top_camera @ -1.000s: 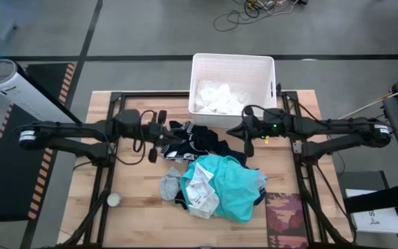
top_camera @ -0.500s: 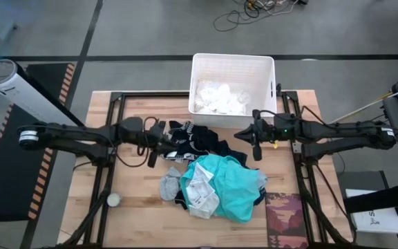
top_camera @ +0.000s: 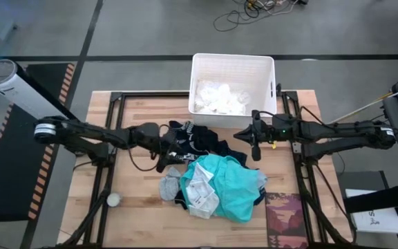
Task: Sort clothes
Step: Put the white sock into the white laundry bin
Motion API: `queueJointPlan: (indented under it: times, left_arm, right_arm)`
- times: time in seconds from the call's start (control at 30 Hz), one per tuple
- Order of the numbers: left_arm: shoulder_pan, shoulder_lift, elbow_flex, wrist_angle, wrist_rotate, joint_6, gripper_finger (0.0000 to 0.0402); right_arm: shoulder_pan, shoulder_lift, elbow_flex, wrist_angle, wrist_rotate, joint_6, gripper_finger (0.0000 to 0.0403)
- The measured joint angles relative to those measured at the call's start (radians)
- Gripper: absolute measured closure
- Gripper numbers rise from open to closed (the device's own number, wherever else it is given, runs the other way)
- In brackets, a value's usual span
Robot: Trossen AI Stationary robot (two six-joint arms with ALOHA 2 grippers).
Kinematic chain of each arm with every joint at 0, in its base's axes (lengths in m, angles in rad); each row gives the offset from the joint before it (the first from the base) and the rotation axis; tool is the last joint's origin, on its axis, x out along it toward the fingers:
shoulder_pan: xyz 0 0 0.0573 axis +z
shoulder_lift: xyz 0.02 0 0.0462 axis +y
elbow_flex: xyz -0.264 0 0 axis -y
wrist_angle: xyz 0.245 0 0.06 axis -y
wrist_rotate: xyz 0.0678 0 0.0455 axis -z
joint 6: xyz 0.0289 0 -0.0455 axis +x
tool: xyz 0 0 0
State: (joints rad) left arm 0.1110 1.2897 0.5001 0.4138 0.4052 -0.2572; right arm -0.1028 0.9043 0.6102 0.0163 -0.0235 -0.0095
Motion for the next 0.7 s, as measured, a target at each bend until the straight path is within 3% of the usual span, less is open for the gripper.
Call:
queueJointPlan:
  times: [0.37, 0.7]
  left_arm:
    - [-0.001, 0.253, 0.181, 0.006, 0.123, 0.013, 0.0203]
    - [-0.01, 0.348, 0.27, -0.085, 0.155, 0.077, 0.0241]
  right_arm:
    - [0.0, 0.0, 0.0, -0.003, 0.0, 0.01, 0.0403]
    - [0.0, 0.001, -0.002, -0.011, 0.0, 0.01, 0.0403]
